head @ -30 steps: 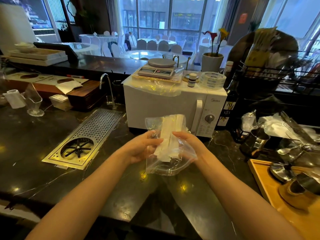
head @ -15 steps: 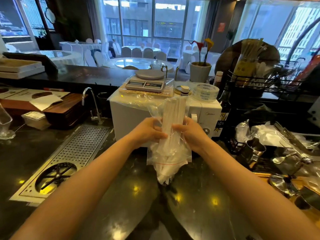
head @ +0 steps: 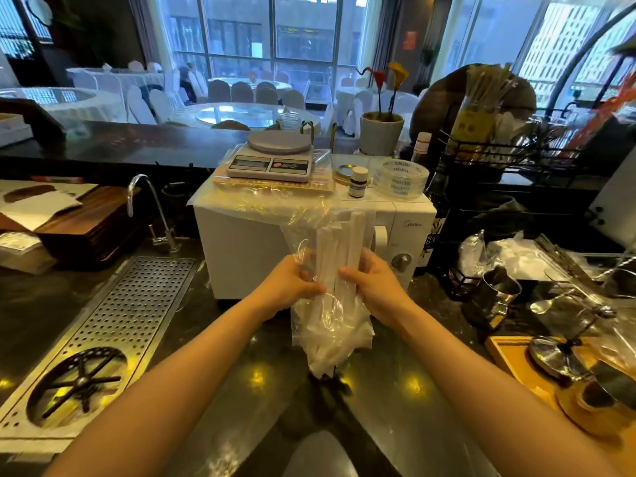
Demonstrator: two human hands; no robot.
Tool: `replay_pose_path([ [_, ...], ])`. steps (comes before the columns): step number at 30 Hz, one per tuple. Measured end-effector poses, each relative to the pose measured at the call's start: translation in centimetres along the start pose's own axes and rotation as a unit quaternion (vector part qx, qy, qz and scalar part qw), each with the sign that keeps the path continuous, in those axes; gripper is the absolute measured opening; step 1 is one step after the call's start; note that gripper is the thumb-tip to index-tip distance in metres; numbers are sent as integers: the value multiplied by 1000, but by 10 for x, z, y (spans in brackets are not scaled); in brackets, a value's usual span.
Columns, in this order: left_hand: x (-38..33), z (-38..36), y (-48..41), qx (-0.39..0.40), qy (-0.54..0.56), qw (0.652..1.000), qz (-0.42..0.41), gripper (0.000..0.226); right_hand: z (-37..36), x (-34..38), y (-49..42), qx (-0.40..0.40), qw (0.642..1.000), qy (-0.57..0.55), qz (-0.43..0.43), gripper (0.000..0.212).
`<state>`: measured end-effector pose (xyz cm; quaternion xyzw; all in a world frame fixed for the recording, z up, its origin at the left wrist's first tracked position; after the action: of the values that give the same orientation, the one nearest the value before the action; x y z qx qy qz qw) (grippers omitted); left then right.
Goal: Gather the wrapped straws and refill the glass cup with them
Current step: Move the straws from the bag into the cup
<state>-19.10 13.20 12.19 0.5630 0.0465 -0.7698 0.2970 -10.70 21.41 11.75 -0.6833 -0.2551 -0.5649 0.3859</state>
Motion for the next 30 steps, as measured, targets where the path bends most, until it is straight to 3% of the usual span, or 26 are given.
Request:
replay_pose_path([
  [9, 7, 5, -6, -4, -23, 1000, -19, 50, -2, -10, -1, 17, 998, 47, 22, 42],
  [19, 10, 1, -7, 2, -9, 1000, -8, 46, 4, -15, 4, 18, 998, 66, 3, 39],
  [30, -21, 21, 6, -33, 2, 997, -63, 31, 6, 26, -6, -6, 998, 48, 45, 37],
])
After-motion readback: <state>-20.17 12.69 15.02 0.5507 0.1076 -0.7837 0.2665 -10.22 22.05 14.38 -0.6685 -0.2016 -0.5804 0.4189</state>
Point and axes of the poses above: each hand's wrist, its own y-axis away from the middle knuckle, its own z-axis out of the back of the hand, x = y × z, the point moved 8 cm from there along -y, towards the middle knuckle, and after that the axes turned 13 degrees about z, right-handed, at the moved point
